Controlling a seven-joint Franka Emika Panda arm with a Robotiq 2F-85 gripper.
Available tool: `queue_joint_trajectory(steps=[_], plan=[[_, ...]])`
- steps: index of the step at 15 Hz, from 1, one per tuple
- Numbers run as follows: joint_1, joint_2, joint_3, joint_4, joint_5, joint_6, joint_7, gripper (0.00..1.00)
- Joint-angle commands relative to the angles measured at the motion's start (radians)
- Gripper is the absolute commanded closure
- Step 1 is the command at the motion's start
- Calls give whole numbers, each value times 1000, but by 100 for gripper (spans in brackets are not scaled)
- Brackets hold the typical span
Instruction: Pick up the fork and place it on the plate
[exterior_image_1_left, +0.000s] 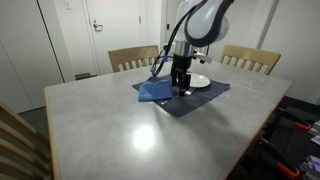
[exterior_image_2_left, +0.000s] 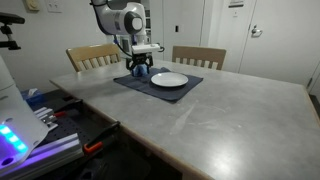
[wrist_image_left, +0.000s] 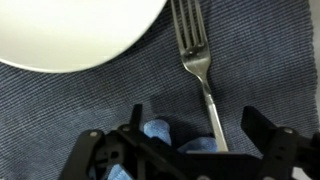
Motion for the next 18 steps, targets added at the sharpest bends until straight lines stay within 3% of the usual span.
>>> queue_joint_trajectory(steps=[1, 8, 18], plan=[[-13, 35, 1, 22, -45, 27, 14, 0], [13, 16, -23, 12, -99, -18, 108, 2], [17, 21, -1, 14, -111, -52, 148, 9]])
